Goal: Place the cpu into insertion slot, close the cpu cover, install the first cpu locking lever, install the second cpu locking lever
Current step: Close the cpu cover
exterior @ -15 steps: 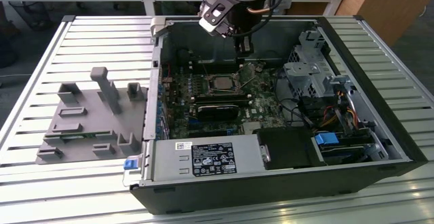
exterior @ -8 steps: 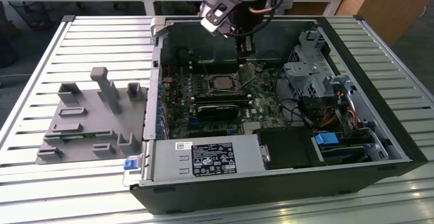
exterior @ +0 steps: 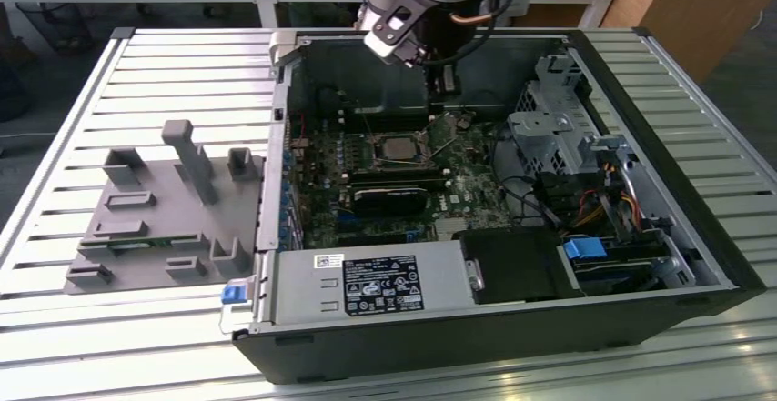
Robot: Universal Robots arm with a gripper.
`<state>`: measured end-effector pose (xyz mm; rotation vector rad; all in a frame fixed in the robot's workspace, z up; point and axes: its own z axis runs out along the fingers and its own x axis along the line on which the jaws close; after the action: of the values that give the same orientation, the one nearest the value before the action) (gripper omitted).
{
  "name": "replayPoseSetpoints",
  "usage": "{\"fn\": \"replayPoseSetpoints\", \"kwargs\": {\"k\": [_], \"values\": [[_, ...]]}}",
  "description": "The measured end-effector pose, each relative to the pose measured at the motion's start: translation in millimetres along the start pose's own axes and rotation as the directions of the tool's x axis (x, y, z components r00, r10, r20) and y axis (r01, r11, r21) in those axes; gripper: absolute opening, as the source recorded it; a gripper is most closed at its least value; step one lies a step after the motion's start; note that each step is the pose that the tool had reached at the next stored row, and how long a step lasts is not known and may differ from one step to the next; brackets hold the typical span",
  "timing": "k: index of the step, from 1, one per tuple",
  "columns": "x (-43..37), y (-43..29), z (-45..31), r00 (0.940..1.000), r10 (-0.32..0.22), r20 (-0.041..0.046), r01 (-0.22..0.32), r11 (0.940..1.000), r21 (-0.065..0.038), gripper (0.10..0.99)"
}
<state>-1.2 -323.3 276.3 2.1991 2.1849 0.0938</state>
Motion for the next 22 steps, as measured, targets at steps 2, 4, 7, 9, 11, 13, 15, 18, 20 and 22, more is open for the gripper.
{"fn": "replayPoseSetpoints", "kwargs": {"k": [2,4,7,9,11,13,15,18,20,22], "values": [[0.0,1.3,0.1,1.0,0.0,0.0,0.0,1.0,0.0,0.106],[0.0,3.0,0.2,1.0,0.0,0.0,0.0,1.0,0.0,0.106],[0.0,5.3,0.4,1.0,0.0,0.0,0.0,1.0,0.001,0.106],[0.0,6.5,0.4,1.0,0.0,0.0001,0.0,1.0,0.001,0.106],[0.1,7.8,0.5,1.0,0.0,0.0001,0.0,1.0,0.001,0.106],[0.1,9.3,0.6,1.0,0.0,0.0001,0.0,1.0,0.001,0.106],[0.1,10.6,0.7,1.0,0.0,0.0002,0.0,1.0,0.001,0.106],[0.1,12.8,0.9,1.0,0.0,0.0002,0.0,1.0,0.003,0.106],[0.1,14.4,1.1,1.0,0.0,-0.0002,0.0,1.0,0.008,0.106],[0.1,15.9,1.2,1.0,0.0,-0.0005,0.0,0.9999,0.014,0.106]]}}
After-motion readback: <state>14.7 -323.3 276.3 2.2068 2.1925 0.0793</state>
